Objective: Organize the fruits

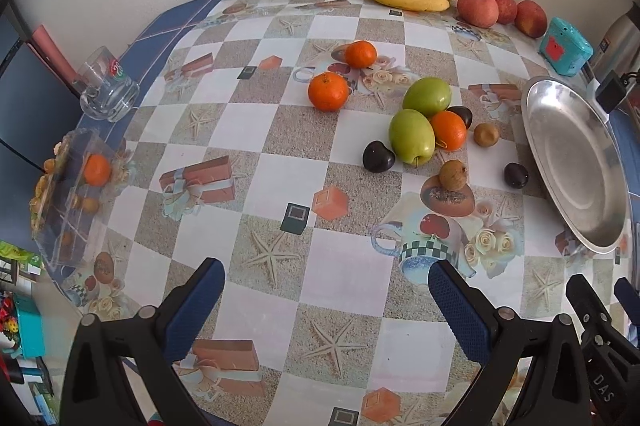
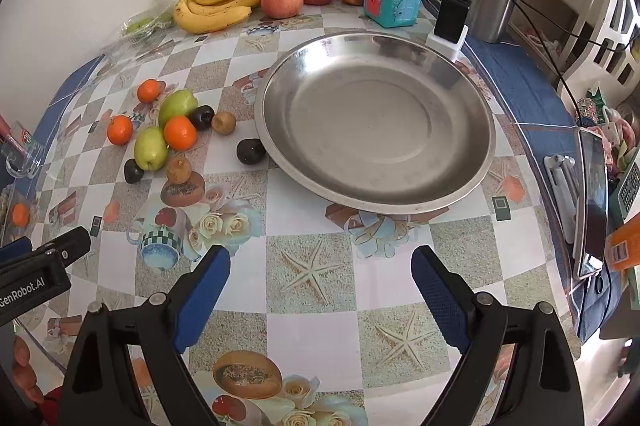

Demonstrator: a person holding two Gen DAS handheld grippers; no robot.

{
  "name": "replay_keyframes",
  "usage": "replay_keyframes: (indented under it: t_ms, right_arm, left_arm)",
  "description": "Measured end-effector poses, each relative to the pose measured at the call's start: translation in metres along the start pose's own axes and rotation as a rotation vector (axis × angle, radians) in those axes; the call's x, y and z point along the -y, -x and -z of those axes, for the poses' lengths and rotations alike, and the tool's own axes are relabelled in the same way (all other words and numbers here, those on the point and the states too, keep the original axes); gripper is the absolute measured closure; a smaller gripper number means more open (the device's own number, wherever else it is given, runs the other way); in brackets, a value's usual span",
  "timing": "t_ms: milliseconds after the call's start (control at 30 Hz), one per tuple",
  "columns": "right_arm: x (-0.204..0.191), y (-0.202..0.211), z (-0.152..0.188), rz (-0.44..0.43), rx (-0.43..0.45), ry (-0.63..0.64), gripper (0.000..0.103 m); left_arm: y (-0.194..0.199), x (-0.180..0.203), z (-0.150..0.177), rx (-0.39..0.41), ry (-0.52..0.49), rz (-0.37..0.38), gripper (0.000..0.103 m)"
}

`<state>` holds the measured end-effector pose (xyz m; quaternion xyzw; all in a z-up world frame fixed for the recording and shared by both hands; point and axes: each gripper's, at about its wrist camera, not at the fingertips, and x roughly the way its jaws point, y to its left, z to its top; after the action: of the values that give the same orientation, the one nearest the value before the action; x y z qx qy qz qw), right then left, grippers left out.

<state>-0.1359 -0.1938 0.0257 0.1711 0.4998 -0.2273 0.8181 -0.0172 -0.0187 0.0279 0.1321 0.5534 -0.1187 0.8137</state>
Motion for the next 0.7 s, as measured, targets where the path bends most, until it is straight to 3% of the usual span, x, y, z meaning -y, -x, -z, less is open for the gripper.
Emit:
replay_keyframes:
  t_ms: [700]
  right_arm:
    - [0.0012, -0.0048, 0.0023, 0.012, -0.01, -0.017, 0.011]
  left_arm:
    - [-0.0094, -0.0075, 0.0003, -0.051, 0.047, 0.015, 0.0]
